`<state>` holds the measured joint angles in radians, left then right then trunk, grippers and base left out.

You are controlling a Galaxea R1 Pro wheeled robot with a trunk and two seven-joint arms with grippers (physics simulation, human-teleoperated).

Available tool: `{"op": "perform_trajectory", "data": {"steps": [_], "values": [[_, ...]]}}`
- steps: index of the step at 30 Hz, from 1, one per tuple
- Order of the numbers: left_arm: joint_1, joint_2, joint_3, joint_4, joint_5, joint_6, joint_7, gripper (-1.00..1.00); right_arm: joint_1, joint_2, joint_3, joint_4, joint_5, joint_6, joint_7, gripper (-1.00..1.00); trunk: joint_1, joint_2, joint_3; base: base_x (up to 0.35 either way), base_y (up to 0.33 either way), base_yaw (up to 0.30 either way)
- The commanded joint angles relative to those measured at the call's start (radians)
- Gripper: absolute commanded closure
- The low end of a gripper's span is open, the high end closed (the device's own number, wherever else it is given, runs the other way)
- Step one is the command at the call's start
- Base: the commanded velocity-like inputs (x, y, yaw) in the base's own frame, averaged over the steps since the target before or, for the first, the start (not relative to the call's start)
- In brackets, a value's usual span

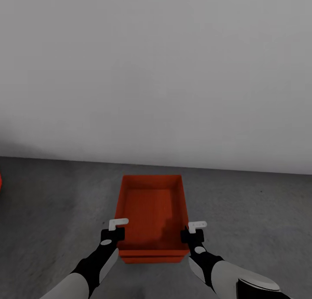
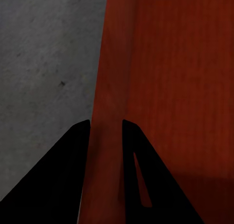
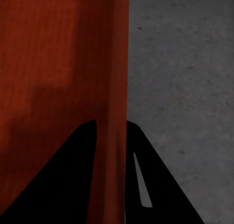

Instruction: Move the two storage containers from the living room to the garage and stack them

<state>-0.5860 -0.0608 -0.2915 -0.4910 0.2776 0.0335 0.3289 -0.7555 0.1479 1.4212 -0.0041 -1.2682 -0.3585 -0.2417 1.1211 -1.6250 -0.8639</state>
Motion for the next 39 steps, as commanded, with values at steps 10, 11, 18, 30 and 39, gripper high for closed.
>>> {"op": "perform_trajectory", "data": {"steps": [10,11,18,30,39], "values": [[0.0,0.001,0.069,0.0,0.017,0.004,0.033,1.0,-0.001,0.0,-0.025,-0.002,0.004,-0.022,-0.001,1.0,0.0,0.0,-0.001,0.005,0.0,0.0],[0.0,0.001,0.069,0.0,0.016,0.005,0.033,1.0,-0.001,0.0,-0.025,-0.002,0.004,-0.022,-0.001,1.0,0.0,0.0,-0.001,0.0,0.0,0.0],[0.0,0.001,0.069,0.002,0.016,0.005,0.033,1.0,-0.001,0.0,-0.025,-0.001,0.004,-0.022,-0.002,1.0,0.0,0.0,-0.001,0.0,0.0,0.0],[0.0,0.001,0.071,0.003,0.019,0.005,0.034,1.0,-0.001,0.001,-0.025,0.0,0.003,-0.021,-0.004,1.0,0.0,0.0,-0.001,0.0,0.0,0.0],[0.0,0.002,0.071,0.003,0.02,0.005,0.033,1.0,-0.001,0.001,-0.026,0.0,0.003,-0.022,-0.004,1.0,0.015,-0.028,-0.013,0.0,0.0,0.0]]}}
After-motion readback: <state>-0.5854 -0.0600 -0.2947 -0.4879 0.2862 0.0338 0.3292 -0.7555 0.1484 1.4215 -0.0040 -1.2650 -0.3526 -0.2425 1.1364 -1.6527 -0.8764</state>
